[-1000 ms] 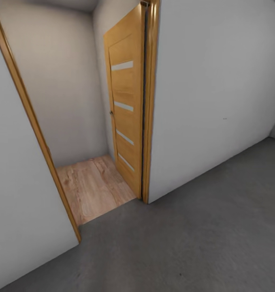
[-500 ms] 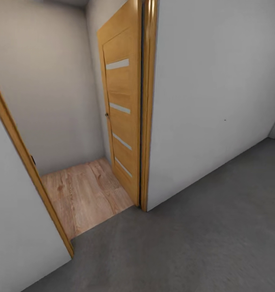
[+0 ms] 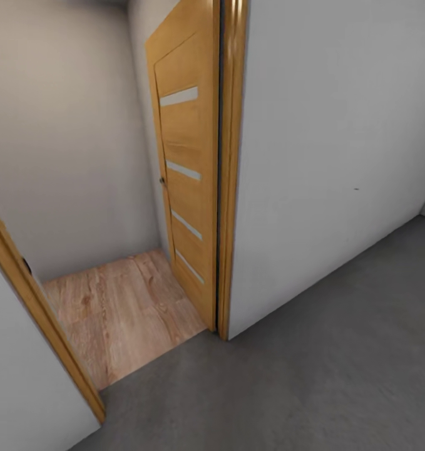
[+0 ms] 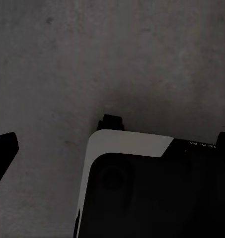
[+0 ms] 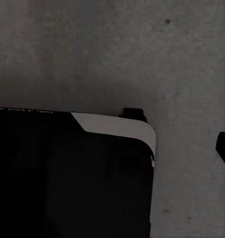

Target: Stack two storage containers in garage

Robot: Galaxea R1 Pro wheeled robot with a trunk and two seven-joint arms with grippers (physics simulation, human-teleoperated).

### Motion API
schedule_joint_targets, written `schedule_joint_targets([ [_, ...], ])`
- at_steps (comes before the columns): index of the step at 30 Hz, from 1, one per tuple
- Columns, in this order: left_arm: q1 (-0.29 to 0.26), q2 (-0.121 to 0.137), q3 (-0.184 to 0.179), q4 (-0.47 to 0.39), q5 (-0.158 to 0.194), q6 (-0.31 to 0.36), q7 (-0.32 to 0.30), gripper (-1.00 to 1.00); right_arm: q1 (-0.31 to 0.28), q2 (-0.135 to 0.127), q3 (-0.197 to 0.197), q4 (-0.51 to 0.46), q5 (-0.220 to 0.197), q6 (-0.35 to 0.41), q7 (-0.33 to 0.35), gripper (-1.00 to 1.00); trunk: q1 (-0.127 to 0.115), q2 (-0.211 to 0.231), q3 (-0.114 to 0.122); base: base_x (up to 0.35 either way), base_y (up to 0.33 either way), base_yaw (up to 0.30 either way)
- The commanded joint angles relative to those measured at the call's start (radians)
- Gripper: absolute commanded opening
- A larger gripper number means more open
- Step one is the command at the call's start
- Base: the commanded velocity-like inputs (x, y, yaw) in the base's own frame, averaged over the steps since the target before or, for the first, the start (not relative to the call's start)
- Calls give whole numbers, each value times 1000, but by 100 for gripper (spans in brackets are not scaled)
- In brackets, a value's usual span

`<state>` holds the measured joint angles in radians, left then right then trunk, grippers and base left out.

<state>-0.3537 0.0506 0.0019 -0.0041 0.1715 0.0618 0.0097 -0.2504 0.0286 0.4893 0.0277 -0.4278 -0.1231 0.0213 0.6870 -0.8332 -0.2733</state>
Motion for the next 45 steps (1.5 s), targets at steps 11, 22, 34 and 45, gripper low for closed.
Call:
schedule_joint_targets([
  [11, -1, 0, 0, 0, 8, 4, 1, 100, -1, 2, 9, 3, -12, -6, 2, 100, 1, -1, -1, 321, 0, 0],
  [22, -1, 0, 0, 0, 8, 4, 1, 100, -1, 2, 9, 3, -12, -8, 2, 100, 1, -1, -1, 321, 0, 0],
  [34, -1, 0, 0, 0, 8, 4, 1, 100, -1, 2, 9, 3, -12, -10, 2, 100, 1, -1, -1, 321, 0, 0],
  [45, -1, 0, 0, 0, 8, 4, 1, 100, -1, 5, 9, 3, -11, -3, 2, 100, 1, -1, -1, 320, 0, 2],
])
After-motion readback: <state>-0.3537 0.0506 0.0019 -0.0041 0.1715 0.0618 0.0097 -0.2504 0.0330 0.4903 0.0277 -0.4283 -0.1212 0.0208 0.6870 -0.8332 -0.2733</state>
